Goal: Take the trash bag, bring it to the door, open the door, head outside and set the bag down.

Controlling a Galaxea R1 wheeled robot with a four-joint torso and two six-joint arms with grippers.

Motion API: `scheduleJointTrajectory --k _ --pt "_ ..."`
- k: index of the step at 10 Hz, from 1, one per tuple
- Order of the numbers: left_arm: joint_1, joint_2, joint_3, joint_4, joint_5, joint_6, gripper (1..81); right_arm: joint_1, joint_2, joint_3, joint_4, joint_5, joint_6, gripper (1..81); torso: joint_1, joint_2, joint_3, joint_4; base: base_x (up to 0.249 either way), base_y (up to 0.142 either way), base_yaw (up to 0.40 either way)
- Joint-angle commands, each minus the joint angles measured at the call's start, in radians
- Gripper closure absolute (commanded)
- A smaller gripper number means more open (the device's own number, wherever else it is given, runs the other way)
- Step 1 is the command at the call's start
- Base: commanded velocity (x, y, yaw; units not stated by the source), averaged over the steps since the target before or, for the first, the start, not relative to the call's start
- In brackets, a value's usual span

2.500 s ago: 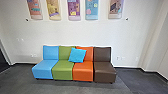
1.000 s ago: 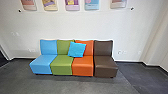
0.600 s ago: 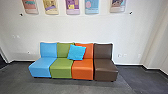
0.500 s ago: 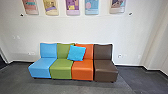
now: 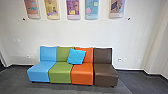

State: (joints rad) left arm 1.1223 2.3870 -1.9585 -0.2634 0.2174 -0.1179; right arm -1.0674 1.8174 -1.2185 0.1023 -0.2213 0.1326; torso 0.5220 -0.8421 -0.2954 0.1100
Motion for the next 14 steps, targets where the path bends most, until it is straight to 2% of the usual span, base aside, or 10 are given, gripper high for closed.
scheduleJointTrajectory --k 1,3,4,5,6,9,12,14 --pt "-0.103 -0.017 -0.005 -0.056 0.076 -0.002 1.0 0.082 -0.037 0.041 0.040 -0.059 0.004 1.0 0.062 -0.096 0.000 0.000 0.000 0.000 0.000" --pt "-0.103 -0.026 0.030 -0.060 0.085 -0.002 1.0 0.082 -0.033 0.050 0.042 -0.058 0.004 1.0 0.104 -0.162 0.000 0.000 0.000 0.000 0.000" --pt "-0.104 -0.026 0.030 -0.059 0.086 -0.002 1.0 0.079 -0.036 0.053 0.043 -0.058 0.004 1.0 0.127 -0.198 -0.068 0.000 0.000 0.000 0.000" --pt "-0.111 -0.028 0.029 -0.057 0.085 0.000 1.0 0.077 -0.042 0.057 0.043 -0.058 0.004 1.0 0.207 -0.326 -0.189 0.000 0.000 0.000 0.000" --pt "-0.117 -0.029 0.029 -0.056 0.086 0.000 1.0 0.082 -0.048 0.059 0.043 -0.058 0.004 1.0 0.160 -0.253 -0.108 0.000 0.000 0.000 0.000" --pt "-0.146 -0.028 0.027 -0.059 0.086 0.000 1.0 0.129 -0.054 0.073 0.046 -0.066 0.006 1.0 0.220 -0.347 -0.196 0.000 0.000 0.000 0.000" --pt "-0.178 -0.012 0.014 -0.063 0.089 -0.002 1.0 0.210 -0.053 0.071 0.083 -0.131 0.005 1.0 0.282 -0.445 -0.289 0.000 0.000 0.000 0.000" --pt "-0.202 0.020 -0.043 -0.077 0.140 0.000 1.0 0.233 -0.053 0.071 0.091 -0.150 0.006 1.0 0.326 -0.514 -0.354 0.000 0.000 0.000 0.000"
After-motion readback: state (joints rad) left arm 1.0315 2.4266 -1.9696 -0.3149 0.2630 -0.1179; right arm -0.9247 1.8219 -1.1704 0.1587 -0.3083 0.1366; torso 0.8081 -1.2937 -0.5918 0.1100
